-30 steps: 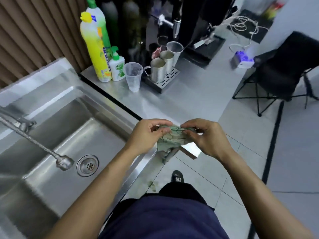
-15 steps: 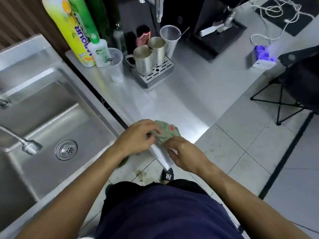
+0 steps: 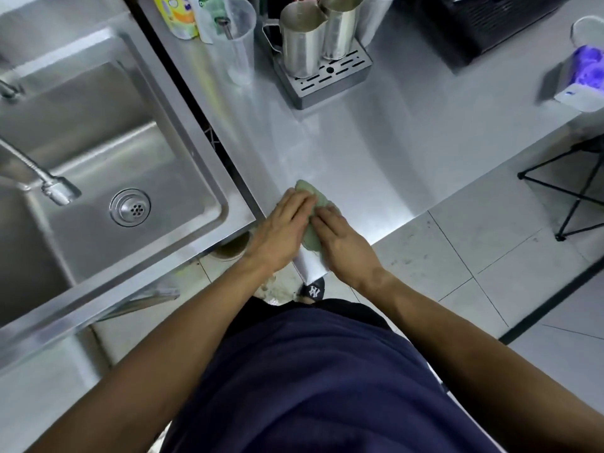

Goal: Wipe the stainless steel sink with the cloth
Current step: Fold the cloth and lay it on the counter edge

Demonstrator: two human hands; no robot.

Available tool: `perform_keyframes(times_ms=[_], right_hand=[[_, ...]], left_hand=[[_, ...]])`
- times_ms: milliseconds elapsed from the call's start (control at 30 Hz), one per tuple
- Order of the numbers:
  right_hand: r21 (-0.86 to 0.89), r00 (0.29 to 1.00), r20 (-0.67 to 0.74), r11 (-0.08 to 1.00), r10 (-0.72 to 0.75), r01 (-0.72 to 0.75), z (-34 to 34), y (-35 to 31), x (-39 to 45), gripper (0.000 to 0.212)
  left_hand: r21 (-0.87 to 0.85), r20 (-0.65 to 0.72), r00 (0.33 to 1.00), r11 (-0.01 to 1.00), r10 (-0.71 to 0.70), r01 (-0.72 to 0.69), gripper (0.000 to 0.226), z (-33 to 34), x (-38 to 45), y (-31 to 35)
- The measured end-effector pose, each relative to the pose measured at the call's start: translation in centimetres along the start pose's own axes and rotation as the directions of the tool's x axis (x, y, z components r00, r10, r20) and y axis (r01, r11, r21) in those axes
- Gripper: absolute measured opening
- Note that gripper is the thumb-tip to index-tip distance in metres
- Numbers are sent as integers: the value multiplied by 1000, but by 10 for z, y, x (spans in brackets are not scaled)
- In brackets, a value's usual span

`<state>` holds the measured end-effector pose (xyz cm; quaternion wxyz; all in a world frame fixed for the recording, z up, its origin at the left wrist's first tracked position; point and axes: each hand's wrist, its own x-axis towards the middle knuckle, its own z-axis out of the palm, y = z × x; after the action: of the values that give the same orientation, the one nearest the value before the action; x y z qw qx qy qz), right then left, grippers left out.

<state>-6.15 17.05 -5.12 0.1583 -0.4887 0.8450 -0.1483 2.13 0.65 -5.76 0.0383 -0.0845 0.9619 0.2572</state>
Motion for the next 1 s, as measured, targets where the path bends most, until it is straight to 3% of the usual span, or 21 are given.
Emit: perform_keyframes(times_ms=[133,233,500,633,700,833,1000], right_hand=[[-33,1000,-23,999,-1,0,8,-6,-7,49],[-60,998,-54,997,37,-40,-1,-22,1,37],[-85,990,-118,994,-83,73,0,-15,-3,34],[-60,981,-146,990,-132,124,4,-9,-3,27],[-67,970,-173,984,-172,162,6,-7,-2,25],[-26,970,-210,993,-121,118,6,-7,-2,26],[18,981,-171,996,-88,93,-2,-10,-2,25]], left_hand=[[30,86,980,983,180,-183,53,-9,2,-32],[25,138,961,969,240,-246,56,-19,11,-43],[4,-28,980,980,198,-198,52,-2,-5,-38],[9,-32,969,969,246,-245,60,-6,-2,-49],[10,-67,970,973,232,-232,53,-4,-3,-49],[2,-149,972,983,184,-185,43,2,-12,-45],[62,-127,980,987,153,-147,46,-7,-15,-34]])
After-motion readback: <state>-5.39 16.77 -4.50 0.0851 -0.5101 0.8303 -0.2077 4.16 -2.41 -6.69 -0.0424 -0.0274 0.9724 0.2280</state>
